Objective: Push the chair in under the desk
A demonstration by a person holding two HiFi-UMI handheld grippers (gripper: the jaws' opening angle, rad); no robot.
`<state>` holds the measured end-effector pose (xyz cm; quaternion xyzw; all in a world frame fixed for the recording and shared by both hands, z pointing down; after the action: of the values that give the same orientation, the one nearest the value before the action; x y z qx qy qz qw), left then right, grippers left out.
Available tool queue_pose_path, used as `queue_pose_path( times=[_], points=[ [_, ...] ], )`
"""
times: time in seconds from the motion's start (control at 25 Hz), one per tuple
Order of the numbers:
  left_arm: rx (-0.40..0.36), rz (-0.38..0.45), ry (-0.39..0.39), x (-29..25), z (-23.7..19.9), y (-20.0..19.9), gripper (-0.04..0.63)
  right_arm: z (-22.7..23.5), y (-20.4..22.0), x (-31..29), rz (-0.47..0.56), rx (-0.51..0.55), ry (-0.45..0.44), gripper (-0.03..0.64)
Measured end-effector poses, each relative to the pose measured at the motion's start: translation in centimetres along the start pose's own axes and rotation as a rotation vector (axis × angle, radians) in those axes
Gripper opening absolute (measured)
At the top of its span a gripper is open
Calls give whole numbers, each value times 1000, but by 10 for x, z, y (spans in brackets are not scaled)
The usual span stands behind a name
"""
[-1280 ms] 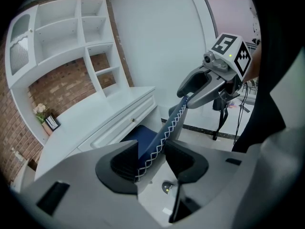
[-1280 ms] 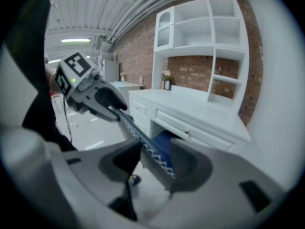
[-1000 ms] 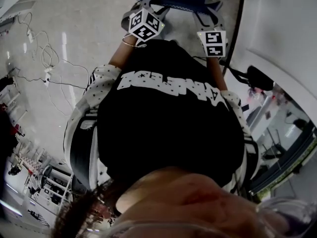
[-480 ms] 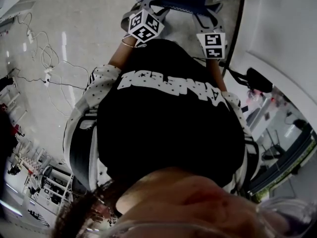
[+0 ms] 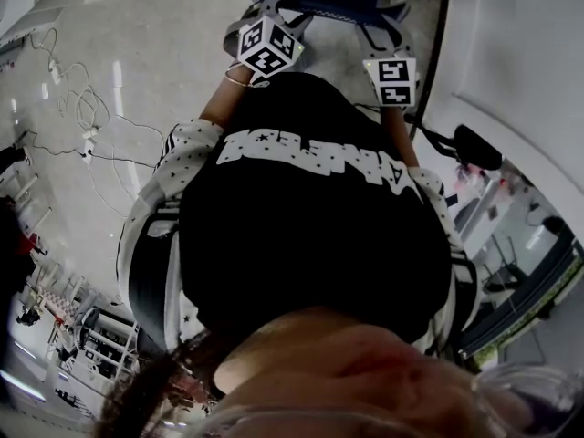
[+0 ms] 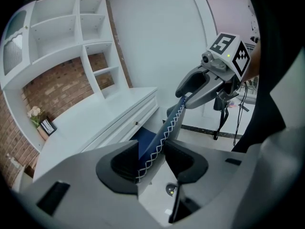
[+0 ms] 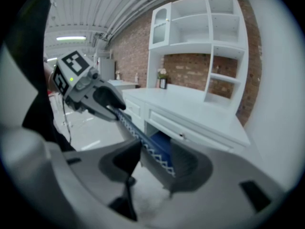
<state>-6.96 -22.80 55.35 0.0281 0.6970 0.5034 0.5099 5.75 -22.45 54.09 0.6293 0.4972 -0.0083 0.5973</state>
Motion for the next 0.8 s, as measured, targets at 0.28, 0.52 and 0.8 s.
queue_pose_path(
  times=[0.28, 0.52, 0.8],
  points=[
    [-3, -1, 4, -4, 1, -5, 202, 6, 2, 1, 2, -4, 7, 206],
    [-4, 1, 8, -9, -4, -10, 201, 13, 1, -4, -2, -7, 13, 206],
    [-5, 3, 14, -17, -9, -18, 199, 25, 0, -10, -9, -13, 21, 206]
  ],
)
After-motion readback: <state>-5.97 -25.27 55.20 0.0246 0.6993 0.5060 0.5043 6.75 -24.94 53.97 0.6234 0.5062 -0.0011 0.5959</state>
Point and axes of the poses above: the fingertips, and each gripper's own axes: x backward along the fingers, z to its right, y out of its underside, the point moved 1 cm from there along x, backward along the fingers, and after that the axes turned 15 degrees about x, right-handed, at the moved point
